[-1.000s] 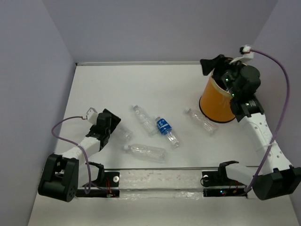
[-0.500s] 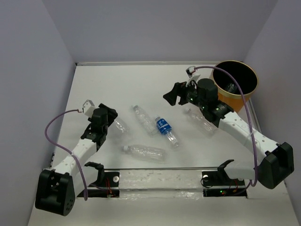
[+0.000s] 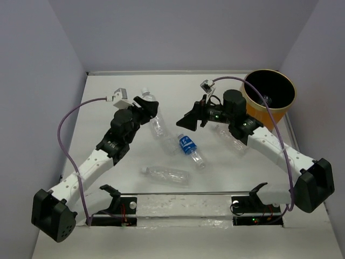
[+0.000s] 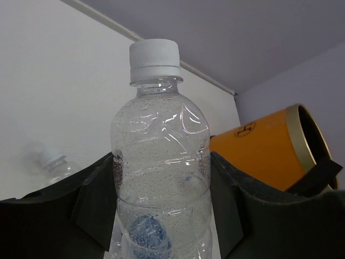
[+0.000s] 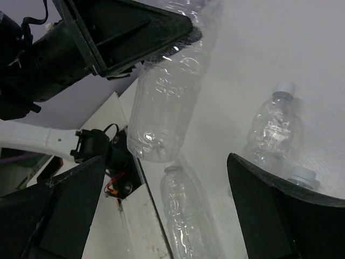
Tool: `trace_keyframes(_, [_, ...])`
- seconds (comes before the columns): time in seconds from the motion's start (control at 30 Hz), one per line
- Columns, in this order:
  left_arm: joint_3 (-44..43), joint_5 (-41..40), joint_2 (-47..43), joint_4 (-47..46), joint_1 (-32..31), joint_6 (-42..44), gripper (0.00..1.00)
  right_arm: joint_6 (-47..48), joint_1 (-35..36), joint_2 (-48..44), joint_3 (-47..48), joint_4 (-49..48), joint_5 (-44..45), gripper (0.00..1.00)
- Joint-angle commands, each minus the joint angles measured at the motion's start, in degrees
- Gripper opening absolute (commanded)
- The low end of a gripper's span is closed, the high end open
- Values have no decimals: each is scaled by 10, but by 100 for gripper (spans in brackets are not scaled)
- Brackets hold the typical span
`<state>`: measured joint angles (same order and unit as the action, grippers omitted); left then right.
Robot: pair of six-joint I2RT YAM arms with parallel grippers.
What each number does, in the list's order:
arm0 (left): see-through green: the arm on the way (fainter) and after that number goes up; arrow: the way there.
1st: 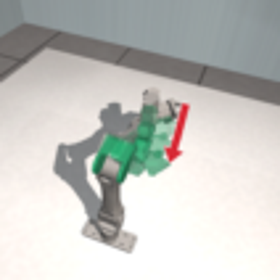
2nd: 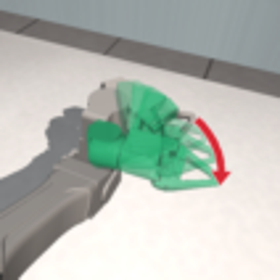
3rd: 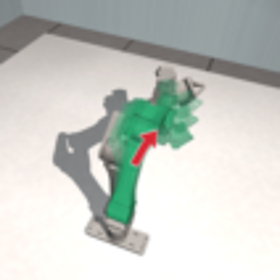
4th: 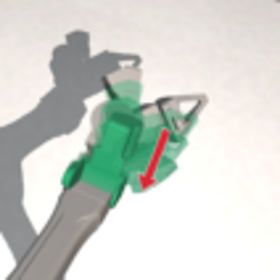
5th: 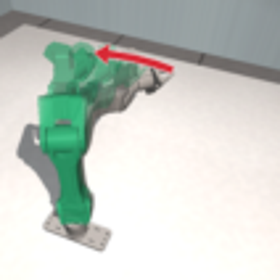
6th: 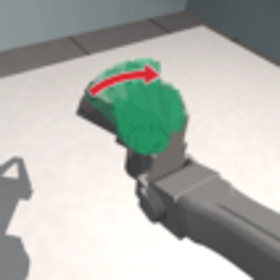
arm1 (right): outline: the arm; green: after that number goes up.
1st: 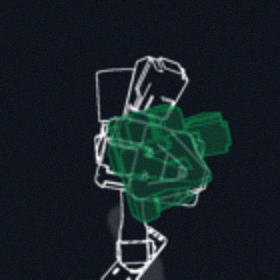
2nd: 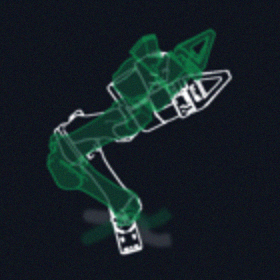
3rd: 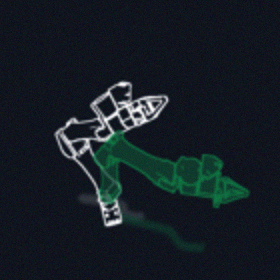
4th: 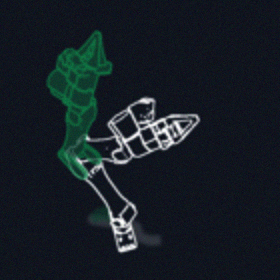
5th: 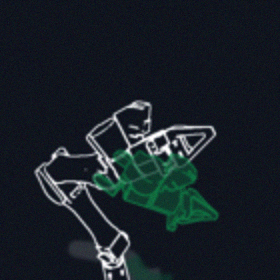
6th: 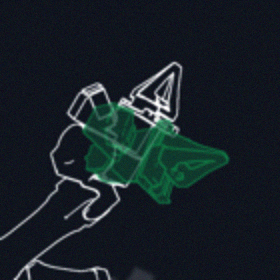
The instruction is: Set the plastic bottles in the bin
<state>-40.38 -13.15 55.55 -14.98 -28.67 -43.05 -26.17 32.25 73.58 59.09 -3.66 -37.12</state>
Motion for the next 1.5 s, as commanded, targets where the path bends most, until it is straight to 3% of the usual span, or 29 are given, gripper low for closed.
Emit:
trace_keyframes(0.0, [-51,33,38,-68,-62,39,49,-35,31,17,20,-60,-56,99])
trace_keyframes(0.3, [-88,59,72,-113,-119,28,53,-36,60,44,9,-86,40,97])
trace_keyframes(0.4, [-83,63,65,-116,-119,24,58,-67,60,41,-9,-139,41,75])
trace_keyframes(0.43, [-81,66,61,-116,-119,20,67,-85,60,39,-23,-151,44,68])
trace_keyframes(0.47, [-79,67,58,-116,-119,19,70,-90,60,39,-26,-158,60,67])
trace_keyframes(0.5, [-74,69,55,-117,-119,17,72,-94,60,42,-27,-158,71,70])
trace_keyframes(0.53, [-73,69,50,-118,-119,13,72,-96,60,46,-22,-152,82,80])
trace_keyframes(0.63, [-63,70,37,-124,-119,9,72,-106,60,67,-16,-151,76,90])
trace_keyframes(0.8, [-47,75,26,-139,-120,2,72,-152,60,97,-7,-214,5,92])
trace_keyframes(0.9, [-42,73,17,-144,-119,5,73,-166,60,104,-6,-235,-6,75])
trace_keyframes(0.93, [-41,69,13,-143,-119,8,78,-168,60,101,-9,-236,0,60])
trace_keyframes(1.0, [-47,59,4,-119,-119,12,88,-164,60,84,-13,-233,26,44])
trace_keyframes(1.03, [-53,43,-7,-104,-119,16,99,-155,60,76,-13,-224,35,38])
trace_keyframes(1.07, [-62,34,-12,-64,-119,20,99,-151,60,62,-12,-217,52,31])
trace_keyframes(1.2, [-108,-16,-59,27,-119,57,99,-136,11,42,8,-169,54,24])
trace_keyframes(1.37, [-95,-51,-126,101,-119,79,99,-132,-132,1,37,-129,58,23])
trace_keyframes(1.47, [-78,-35,-165,154,-119,94,99,-83,-231,-43,73,-53,128,23])
